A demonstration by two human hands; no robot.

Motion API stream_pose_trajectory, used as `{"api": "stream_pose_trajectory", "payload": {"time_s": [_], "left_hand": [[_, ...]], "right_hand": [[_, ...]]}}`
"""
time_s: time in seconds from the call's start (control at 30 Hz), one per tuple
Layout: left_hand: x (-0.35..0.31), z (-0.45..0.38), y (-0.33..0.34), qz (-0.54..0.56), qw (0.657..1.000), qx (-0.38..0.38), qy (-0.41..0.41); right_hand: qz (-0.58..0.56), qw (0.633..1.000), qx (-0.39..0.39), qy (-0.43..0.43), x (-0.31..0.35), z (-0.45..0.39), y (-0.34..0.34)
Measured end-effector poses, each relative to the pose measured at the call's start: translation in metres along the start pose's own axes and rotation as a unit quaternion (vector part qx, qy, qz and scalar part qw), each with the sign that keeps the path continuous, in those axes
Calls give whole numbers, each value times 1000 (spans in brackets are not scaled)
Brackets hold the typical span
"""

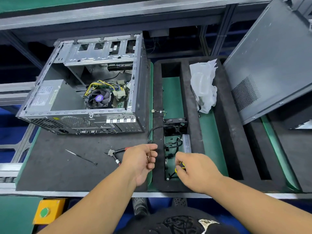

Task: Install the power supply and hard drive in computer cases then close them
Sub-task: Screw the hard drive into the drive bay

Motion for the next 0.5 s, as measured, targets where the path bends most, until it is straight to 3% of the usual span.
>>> {"api": "stream_pose_trajectory", "payload": {"time_s": [0.5], "left_hand": [[4, -8, 0, -15, 999, -15, 36]], "right_hand": [[-6, 1000, -11, 0, -11, -5, -1]]}}
Point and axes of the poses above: each hand's wrist, its own z-axis away from the middle knuckle, its own y-axis out of the palm, x = y × z, the point moved 2 cm from there along -z, towards the middle knuckle, and after that the axes turned 1 degree about -y, right-handed, at the moved point
